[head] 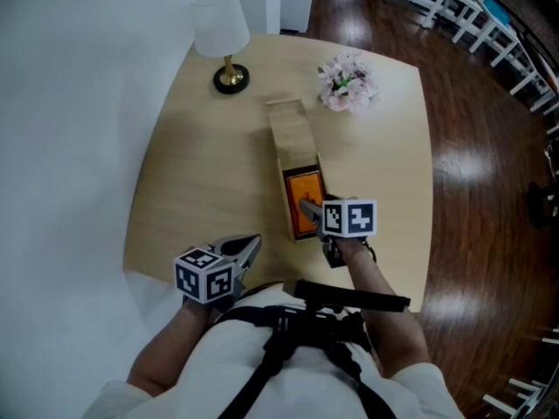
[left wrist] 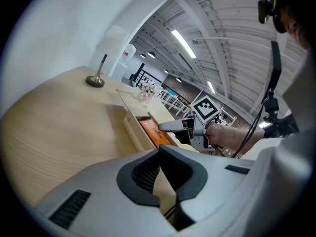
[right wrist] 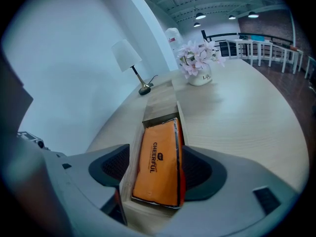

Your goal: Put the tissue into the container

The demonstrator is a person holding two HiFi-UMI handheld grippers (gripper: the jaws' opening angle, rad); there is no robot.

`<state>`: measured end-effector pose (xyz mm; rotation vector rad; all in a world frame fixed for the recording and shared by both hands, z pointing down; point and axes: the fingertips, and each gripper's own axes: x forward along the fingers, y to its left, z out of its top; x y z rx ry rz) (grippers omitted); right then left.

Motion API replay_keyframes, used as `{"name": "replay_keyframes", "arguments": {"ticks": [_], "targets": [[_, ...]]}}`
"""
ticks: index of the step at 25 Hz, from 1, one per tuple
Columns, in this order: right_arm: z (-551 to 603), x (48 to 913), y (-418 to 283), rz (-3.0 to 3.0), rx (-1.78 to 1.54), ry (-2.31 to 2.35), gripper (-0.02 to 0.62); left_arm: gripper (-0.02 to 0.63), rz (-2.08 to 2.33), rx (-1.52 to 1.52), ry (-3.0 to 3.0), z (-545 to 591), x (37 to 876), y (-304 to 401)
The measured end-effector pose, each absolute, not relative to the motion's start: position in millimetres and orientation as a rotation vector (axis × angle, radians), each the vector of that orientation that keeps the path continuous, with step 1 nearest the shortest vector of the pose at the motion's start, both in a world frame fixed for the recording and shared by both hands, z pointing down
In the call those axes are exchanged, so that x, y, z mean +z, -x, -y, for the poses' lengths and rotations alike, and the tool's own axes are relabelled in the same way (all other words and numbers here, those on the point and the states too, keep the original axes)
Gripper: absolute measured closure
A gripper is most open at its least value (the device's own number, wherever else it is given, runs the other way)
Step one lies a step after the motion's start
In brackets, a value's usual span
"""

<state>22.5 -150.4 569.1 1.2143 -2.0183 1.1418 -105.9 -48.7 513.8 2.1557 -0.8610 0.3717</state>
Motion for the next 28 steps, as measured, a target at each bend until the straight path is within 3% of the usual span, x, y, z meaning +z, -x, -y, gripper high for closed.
{"name": "replay_keyframes", "arguments": {"ticks": [8,21,28], "targets": [[149.8,559.8,-38.1,2.026,1.099,-1.246,0.261,0.607,0.868,0.351,-2.161,52.2,507.7,103.1],[137.9,531.0,-86.0,2.026,1.049,-1.415,0.387,0.607,0.847,0.296,-2.198,54.1,490.1,83.2],[131.7,522.8,-114.8,2.010,1.049,-1.496,0.423,0.607,0.825,0.292,-2.217,52.7,484.0,67.0]]}}
